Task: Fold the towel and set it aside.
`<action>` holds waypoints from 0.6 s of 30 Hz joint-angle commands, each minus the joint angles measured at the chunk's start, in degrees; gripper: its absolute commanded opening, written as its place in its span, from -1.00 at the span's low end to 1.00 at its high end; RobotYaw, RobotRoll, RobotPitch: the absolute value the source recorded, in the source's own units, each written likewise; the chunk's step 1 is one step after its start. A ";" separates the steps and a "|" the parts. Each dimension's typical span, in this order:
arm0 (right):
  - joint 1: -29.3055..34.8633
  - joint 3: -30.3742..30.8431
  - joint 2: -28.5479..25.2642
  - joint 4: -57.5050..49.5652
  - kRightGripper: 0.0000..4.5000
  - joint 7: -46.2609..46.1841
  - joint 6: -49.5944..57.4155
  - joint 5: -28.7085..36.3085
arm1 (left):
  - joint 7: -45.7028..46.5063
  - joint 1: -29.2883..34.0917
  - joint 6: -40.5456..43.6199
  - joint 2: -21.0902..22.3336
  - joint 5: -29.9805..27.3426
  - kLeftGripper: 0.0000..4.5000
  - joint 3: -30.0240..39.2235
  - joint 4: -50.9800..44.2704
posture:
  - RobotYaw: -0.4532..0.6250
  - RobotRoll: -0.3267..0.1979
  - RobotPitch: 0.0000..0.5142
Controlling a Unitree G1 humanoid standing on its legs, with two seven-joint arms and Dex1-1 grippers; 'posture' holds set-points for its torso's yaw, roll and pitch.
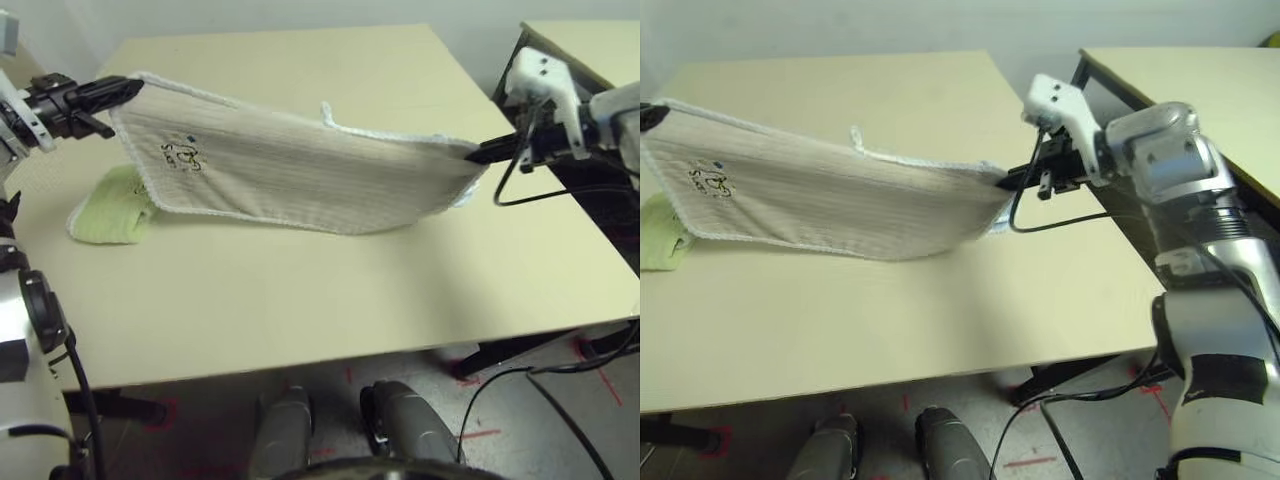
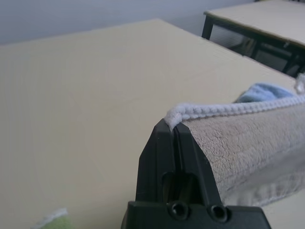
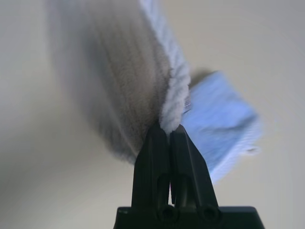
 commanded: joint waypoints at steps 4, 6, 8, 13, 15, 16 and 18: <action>-3.54 -10.22 4.89 4.48 -1.00 -7.12 -0.61 2.13 | -0.97 0.47 -2.64 2.11 1.89 -0.97 0.12 2.71 | -0.32 0.25 -0.65; -4.38 -12.86 5.96 4.53 -1.00 -7.90 1.30 3.54 | -1.65 1.01 -3.73 2.28 2.51 -0.97 -0.33 3.11 | -0.32 0.25 -0.65; -4.67 -13.84 6.08 4.07 -1.00 -6.76 3.31 4.02 | -2.73 1.01 -4.07 2.40 2.90 -0.97 -0.59 3.64 | -0.33 0.25 -0.65; -2.08 -11.01 2.82 -0.15 -1.00 4.22 8.13 3.06 | -9.06 0.50 -3.42 3.72 4.72 -0.97 -2.91 5.02 | -0.34 0.25 -0.64; -0.22 -9.49 0.82 -3.67 -1.00 9.99 10.18 3.38 | -13.02 0.72 -2.72 4.71 5.67 -0.97 -4.47 5.07 | -0.35 0.25 -0.63; 0.54 -8.81 -0.22 -5.54 -1.00 12.67 11.79 3.75 | -15.45 0.98 -2.25 5.33 6.13 -0.97 -5.31 4.93 | -0.35 0.25 -0.62; 1.67 -6.36 -2.90 -8.98 -1.00 16.94 15.55 4.69 | -21.79 1.96 -0.80 6.96 6.88 -0.97 -7.65 3.95 | -0.36 0.25 -0.60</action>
